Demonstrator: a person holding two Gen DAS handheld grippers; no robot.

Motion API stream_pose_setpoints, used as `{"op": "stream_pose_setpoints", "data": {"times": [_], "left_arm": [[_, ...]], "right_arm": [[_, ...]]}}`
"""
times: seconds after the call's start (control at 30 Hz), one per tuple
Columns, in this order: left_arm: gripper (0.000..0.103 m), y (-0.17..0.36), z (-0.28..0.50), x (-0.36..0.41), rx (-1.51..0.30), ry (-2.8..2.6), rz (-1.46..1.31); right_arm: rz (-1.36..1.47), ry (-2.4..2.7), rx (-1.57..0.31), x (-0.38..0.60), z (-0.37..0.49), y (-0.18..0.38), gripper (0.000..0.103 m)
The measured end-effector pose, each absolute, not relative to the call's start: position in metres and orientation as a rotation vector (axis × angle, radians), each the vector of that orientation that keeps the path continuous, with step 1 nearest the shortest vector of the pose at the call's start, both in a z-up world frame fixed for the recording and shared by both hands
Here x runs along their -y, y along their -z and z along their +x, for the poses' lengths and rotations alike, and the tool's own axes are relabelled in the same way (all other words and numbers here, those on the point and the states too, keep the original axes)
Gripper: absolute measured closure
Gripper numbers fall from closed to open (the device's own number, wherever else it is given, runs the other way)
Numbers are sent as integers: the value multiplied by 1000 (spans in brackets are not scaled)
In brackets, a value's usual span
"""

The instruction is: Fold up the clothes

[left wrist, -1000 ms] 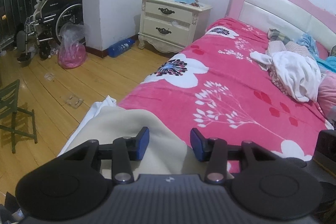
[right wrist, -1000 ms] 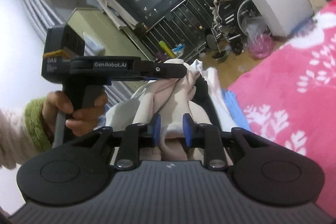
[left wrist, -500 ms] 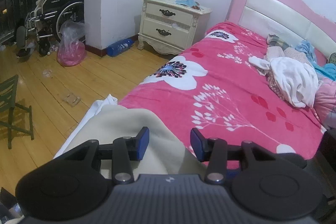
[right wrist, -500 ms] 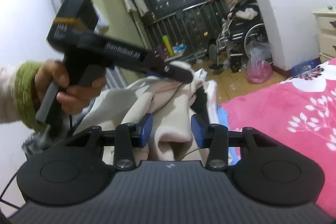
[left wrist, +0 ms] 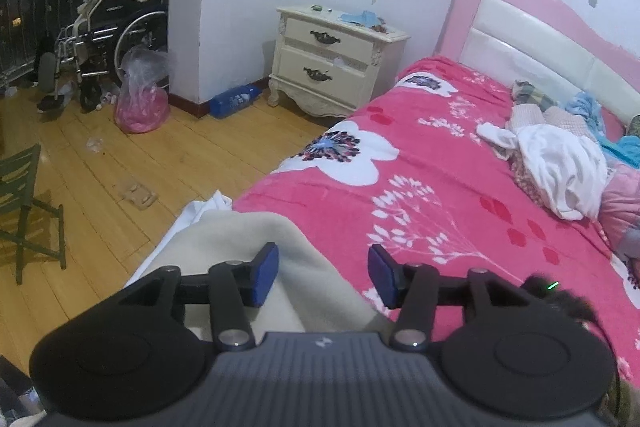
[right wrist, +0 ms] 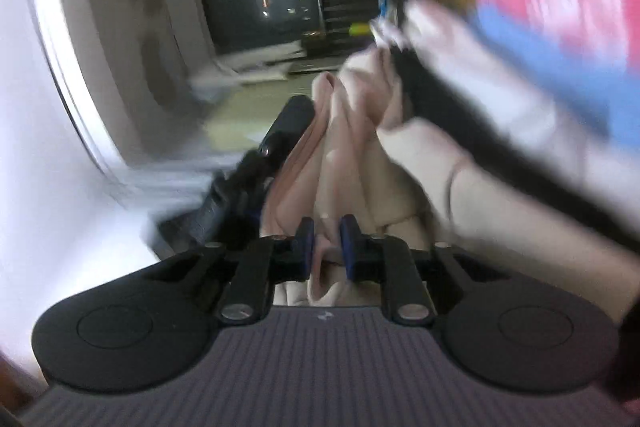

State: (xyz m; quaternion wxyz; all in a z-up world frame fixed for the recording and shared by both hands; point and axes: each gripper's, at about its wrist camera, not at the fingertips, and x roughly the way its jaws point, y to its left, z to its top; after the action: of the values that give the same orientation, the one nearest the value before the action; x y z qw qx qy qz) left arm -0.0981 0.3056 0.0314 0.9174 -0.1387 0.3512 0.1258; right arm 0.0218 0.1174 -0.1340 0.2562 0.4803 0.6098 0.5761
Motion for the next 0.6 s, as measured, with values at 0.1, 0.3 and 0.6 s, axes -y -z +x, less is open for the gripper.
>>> {"op": "stream_pose_setpoints", "data": {"times": [0.1, 0.3, 0.6], "left_arm": [[51, -24, -91, -305, -728, -259, -285], [41, -11, -81, -282, -719, -265, -132], [34, -8, -75, -271, -716, -272, -75]], "right_arm": [[1330, -1409, -1761, -120, 23, 157, 93], [980, -1367, -1489, -87, 37, 119, 87], [689, -1456, -1136, -59, 40, 63, 85]]}}
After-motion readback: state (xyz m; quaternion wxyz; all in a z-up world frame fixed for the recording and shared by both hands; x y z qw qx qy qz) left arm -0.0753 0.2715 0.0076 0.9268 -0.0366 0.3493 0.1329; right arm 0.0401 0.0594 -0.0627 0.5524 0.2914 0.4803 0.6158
